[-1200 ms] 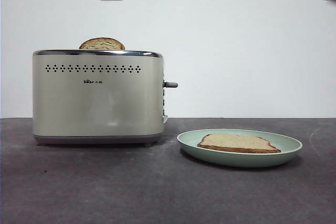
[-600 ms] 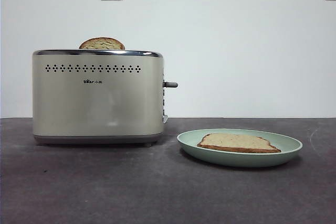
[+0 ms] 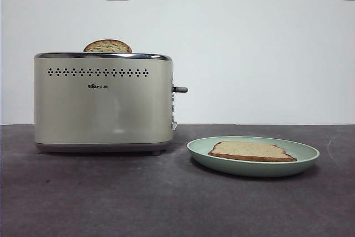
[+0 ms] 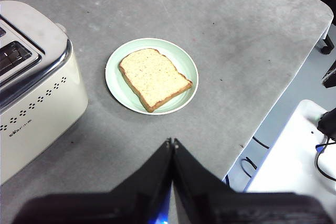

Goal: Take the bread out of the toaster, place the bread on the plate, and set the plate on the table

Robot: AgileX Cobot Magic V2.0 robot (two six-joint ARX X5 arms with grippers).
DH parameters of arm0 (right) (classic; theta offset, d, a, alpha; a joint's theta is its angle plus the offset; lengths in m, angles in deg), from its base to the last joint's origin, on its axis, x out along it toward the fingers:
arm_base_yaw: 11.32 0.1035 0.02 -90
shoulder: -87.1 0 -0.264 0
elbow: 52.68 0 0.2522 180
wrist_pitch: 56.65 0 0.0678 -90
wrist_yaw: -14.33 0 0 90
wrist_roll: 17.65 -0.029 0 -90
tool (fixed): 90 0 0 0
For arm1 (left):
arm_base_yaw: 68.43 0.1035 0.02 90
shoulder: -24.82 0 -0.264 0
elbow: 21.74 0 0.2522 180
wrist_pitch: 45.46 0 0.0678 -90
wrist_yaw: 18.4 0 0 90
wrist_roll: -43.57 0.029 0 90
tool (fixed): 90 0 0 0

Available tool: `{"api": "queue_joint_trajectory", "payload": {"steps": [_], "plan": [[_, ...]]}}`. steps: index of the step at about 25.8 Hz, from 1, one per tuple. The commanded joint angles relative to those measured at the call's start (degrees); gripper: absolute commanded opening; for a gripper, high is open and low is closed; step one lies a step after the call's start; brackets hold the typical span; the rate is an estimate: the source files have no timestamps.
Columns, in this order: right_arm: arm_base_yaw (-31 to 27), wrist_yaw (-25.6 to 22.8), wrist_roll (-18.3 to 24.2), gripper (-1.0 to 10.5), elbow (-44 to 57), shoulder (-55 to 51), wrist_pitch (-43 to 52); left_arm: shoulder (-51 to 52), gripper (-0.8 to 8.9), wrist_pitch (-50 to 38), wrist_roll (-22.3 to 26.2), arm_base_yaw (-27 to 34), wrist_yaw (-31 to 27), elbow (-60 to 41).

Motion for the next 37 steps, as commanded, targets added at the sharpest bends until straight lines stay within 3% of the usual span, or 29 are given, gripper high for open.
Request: {"api": "queue_joint_trajectory", "payload": {"steps": [1,8,13,17,23,27,31,37], "plan": [[0.1,-0.2,0.3,0.0,0.2,-0.1,0.2,0.0,-0.03,0.0,0.6,-0.2,0.1,0.1],[0.1,-0.1,0.3,0.0,0.3,-0.1,0.2,0.0,-0.03,-0.5,2.8,-0.1,-1.7,0.1],[0.1,-0.1,0.3,0.0,0.2,-0.1,0.2,0.8,-0.03,-11.0,13.7,2.3,-6.9,0.0],[0.1,-0.1,0.3,0.0,0.2,-0.1,0.2,2.8,-0.03,-20.6,18.9,8.7,-4.3,-0.1],[0.1,-0.1,0.3,0.0,0.2,-0.1,0.1,9.0,-0.03,-28.0,18.8,23.6,3.9,-3.4],[0.1,-0.1,0.3,0.0,0.2,-0.1,0.2,16.4,-0.03,-34.6,18.8,30.4,3.5,-12.5],[0.1,-0.2,0.3,0.0,0.3,-0.1,0.2,25.6,-0.03,-46.6,18.3,36.2,1.4,-28.1],[0.1,-0.2,0.3,0.0,0.3,-0.1,0.2,37.1,-0.03,-56.9,13.8,39.2,-1.3,-49.9]]}}
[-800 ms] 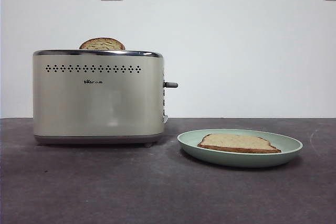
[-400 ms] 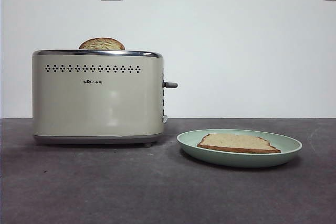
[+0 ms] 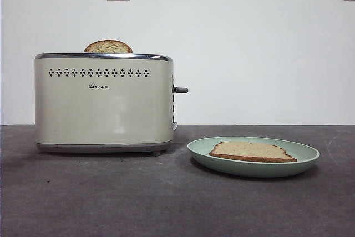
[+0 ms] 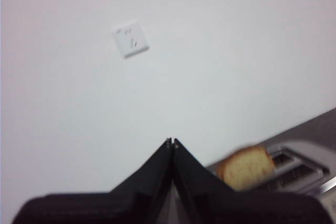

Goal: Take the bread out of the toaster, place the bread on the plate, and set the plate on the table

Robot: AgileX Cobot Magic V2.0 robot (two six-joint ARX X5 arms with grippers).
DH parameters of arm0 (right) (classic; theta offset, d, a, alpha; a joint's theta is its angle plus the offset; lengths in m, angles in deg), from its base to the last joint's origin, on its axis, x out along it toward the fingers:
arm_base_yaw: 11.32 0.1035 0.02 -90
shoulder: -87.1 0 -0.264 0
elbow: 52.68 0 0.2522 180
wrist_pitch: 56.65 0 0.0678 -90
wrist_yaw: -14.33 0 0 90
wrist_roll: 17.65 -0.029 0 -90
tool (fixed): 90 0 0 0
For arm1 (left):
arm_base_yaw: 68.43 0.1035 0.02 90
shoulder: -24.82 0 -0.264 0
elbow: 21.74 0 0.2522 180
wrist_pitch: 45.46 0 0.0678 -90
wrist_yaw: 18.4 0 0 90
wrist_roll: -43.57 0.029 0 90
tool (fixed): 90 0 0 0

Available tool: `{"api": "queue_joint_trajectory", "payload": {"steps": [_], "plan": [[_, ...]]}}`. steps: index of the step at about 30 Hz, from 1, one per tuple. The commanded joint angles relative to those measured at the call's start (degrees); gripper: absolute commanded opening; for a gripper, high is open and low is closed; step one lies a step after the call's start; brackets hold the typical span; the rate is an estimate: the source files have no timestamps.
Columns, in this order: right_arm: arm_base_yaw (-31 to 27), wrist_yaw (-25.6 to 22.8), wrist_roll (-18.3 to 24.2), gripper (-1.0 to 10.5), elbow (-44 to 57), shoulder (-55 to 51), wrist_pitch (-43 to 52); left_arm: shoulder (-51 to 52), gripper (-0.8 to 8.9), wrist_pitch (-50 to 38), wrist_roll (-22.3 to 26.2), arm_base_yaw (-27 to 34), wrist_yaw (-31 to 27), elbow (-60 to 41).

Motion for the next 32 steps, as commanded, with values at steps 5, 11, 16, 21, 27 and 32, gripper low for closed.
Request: {"api": "queue_joint_trajectory", "payload": {"steps": [5,11,16,21,27,32], "plan": [[0.1,-0.1,0.3,0.0,0.2,-0.1,0.2,9.1,-0.03,-1.6,-4.1,0.7,-3.0,-19.7],[0.1,-0.1,0.3,0.0,0.3,-0.1,0.1,15.7,-0.03,-1.7,-6.7,0.7,-4.7,-30.3],[0.1,-0.1,0.3,0.0,0.3,-0.1,0.2,20.6,-0.03,-1.9,-9.3,1.0,-6.2,-36.5],[0.1,-0.1,0.3,0.0,0.3,-0.1,0.2,25.9,-0.03,2.1,-12.8,1.0,-6.4,-40.2],[0.1,-0.1,0.3,0.0,0.2,-0.1,0.1,26.3,-0.03,6.3,-14.4,1.0,-6.6,-40.1],[0.1,-0.1,0.3,0.0,0.2,-0.1,0.1,26.2,-0.03,5.8,-14.5,1.0,-6.2,-40.1]]}}
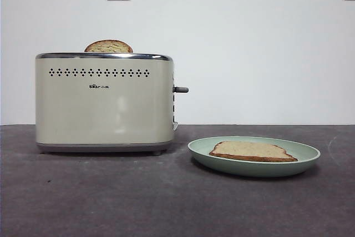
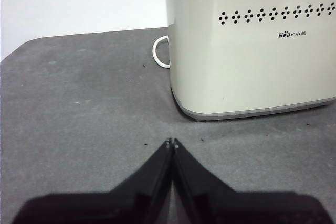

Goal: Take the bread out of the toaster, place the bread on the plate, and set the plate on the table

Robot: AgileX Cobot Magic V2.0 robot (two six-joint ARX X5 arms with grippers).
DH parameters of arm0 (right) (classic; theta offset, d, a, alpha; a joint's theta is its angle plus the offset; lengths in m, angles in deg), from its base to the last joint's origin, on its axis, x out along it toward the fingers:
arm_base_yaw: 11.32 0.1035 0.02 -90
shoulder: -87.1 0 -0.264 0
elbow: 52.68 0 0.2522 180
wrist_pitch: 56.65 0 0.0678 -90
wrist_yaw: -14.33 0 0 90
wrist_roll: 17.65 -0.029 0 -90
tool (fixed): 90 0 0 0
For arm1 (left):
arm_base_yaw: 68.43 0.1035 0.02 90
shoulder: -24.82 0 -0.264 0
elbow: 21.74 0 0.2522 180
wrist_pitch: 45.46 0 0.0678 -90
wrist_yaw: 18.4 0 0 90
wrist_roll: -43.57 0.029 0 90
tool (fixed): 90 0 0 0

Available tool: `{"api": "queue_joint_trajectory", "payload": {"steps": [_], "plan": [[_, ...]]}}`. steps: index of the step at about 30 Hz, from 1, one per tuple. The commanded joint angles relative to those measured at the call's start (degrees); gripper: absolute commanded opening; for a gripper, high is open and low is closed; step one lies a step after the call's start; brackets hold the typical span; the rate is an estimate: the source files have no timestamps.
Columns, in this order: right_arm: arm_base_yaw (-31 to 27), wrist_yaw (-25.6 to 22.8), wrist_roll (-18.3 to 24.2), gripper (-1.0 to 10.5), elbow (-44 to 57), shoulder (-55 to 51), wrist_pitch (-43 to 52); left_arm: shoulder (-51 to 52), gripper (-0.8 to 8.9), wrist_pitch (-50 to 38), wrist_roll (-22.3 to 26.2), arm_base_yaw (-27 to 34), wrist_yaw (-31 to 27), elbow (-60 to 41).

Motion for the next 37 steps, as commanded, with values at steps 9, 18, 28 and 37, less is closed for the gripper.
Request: {"api": "queue_joint_trajectory", "payload": {"steps": [9,18,28,37], "plan": [[0.1,-0.2,0.3,0.0,0.2,-0.1,0.1,0.1,-0.03,-0.3,-0.6,0.2,-0.1,-0.7],[0.0,-0.2,0.3,0.0,0.2,-0.1,0.1,0.1,-0.03,-0.3,-0.6,0.2,-0.1,-0.7],[-13.9,0.0,7.3,0.0,0.6,-9.9,17.0,0.1,-0.03,-0.3,-0.6,0.2,-0.1,-0.7],[-25.6,-4.4,10.9,0.0,17.0,-21.9,40.0,0.1,-0.03,-0.3,-0.6,0.2,-0.1,-0.7]]}}
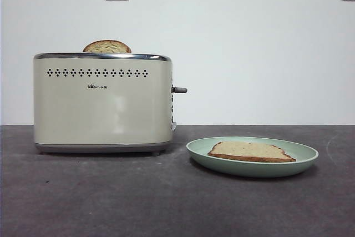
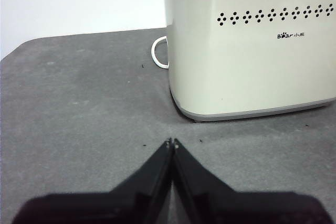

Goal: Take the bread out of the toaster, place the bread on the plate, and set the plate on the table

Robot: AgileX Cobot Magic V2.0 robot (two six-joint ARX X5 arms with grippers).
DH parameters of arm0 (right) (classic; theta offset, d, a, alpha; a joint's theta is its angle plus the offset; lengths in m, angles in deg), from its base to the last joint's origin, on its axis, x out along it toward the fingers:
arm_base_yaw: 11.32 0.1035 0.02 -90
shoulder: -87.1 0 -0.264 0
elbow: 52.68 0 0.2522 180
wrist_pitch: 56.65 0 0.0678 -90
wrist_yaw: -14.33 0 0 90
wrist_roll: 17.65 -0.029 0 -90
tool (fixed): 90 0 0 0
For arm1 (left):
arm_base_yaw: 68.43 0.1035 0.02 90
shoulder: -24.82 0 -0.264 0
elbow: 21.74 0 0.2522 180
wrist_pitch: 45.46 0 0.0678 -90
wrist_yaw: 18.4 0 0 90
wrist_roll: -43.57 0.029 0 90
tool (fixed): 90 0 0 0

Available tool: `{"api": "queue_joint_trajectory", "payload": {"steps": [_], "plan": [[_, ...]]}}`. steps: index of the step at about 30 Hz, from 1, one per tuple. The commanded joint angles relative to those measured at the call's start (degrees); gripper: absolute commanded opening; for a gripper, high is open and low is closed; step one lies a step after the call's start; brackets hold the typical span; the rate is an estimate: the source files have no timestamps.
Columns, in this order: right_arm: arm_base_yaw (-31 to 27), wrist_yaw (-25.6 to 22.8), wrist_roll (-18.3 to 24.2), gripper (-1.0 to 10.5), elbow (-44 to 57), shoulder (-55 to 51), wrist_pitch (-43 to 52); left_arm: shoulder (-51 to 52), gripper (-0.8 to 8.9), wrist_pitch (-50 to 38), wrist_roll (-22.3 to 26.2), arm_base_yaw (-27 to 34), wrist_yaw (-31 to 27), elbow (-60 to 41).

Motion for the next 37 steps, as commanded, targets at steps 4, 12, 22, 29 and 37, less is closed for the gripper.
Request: {"api": "queue_joint_trajectory", "payload": {"steps": [4,12,22,29,37], "plan": [[-1.8,-7.0,-5.6,0.0,20.7,-8.3,18.8,0.1,-0.03,-0.3,-0.6,0.2,0.0,-0.7],[-1.6,-14.6,-9.7,0.0,39.6,-17.0,29.0,0.1,-0.03,-0.3,-0.6,0.2,0.0,-0.7],[-1.1,-18.7,-13.5,0.0,47.2,-22.3,25.8,0.1,-0.03,-0.3,-0.6,0.2,0.0,-0.7],[-0.6,-18.5,-15.3,0.0,47.2,-22.3,22.6,0.1,-0.03,-0.3,-0.6,0.2,0.0,-0.7],[-0.5,-18.6,-16.5,0.0,47.2,-22.3,22.8,0.1,-0.03,-0.3,-0.6,0.2,0.0,-0.7]]}}
